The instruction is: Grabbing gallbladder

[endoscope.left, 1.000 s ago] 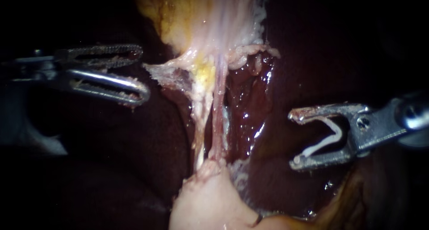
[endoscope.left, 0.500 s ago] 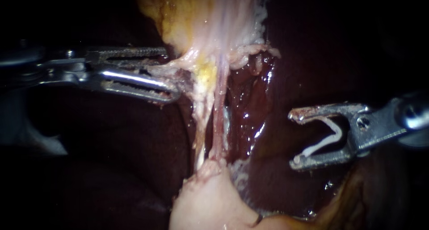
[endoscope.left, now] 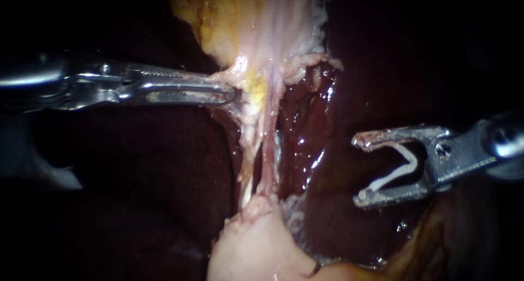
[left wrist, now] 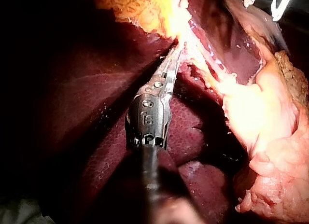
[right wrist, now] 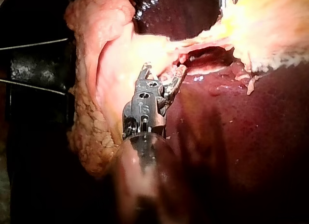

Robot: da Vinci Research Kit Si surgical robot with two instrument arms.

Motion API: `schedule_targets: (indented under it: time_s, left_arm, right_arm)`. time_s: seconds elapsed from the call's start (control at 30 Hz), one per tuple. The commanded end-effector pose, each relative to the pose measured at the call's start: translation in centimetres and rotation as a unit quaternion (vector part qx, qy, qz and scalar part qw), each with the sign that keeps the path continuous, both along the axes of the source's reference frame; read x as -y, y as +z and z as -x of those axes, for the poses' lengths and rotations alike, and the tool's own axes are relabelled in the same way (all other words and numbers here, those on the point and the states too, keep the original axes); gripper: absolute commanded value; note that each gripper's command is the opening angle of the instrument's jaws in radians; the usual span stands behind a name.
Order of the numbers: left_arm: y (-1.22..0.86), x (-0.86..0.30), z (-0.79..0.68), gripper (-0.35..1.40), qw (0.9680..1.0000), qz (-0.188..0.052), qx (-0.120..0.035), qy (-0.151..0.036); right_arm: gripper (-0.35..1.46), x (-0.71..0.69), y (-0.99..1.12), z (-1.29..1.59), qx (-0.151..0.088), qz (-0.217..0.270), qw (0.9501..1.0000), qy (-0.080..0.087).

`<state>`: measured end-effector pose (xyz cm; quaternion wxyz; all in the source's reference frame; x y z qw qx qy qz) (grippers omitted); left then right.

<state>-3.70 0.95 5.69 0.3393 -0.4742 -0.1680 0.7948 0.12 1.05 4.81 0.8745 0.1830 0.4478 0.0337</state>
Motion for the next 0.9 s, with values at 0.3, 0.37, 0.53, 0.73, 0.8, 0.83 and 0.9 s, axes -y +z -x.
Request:
schedule_targets:
  time_s: [0.3,0.37,0.53,0.73,0.8,0.83,0.9]
  left_arm:
    - [-0.33,-0.04,-0.11,-0.35,0.9995,-0.008,-0.006,0.031]
    - [-0.44,-0.08,-0.18,-0.35,0.9994,-0.011,-0.004,0.033]
    - [-0.71,-0.25,-0.44,-0.35,0.9994,-0.015,-0.004,0.030]
    - [-0.83,-0.37,-0.65,-0.35,0.9997,-0.013,-0.005,0.019]
    - [-0.83,-0.37,-0.65,-0.35,0.9997,-0.013,-0.005,0.019]
    - [-0.83,-0.37,-0.65,-0.35,0.9997,-0.013,-0.005,0.019]
    - [-0.83,-0.37,-0.64,-0.35,0.9997,-0.013,-0.005,0.019]
  right_arm:
    - [0.46,0.00,0.00,0.00,0.000,0.000,1.0000,0.000]
    - [0.46,0.00,0.00,0.00,0.000,0.000,1.0000,0.000]
    - [0.46,0.00,0.00,0.01,0.000,0.000,1.0000,0.000]
    - [0.46,0.00,0.00,0.01,0.000,0.000,1.0000,0.000]
    - [0.46,0.00,0.00,0.01,0.000,0.000,1.0000,0.000]
    - [0.46,0.00,0.00,0.01,0.000,0.000,1.0000,0.000]
    - [0.46,0.00,0.00,0.01,0.000,0.000,1.0000,0.000]
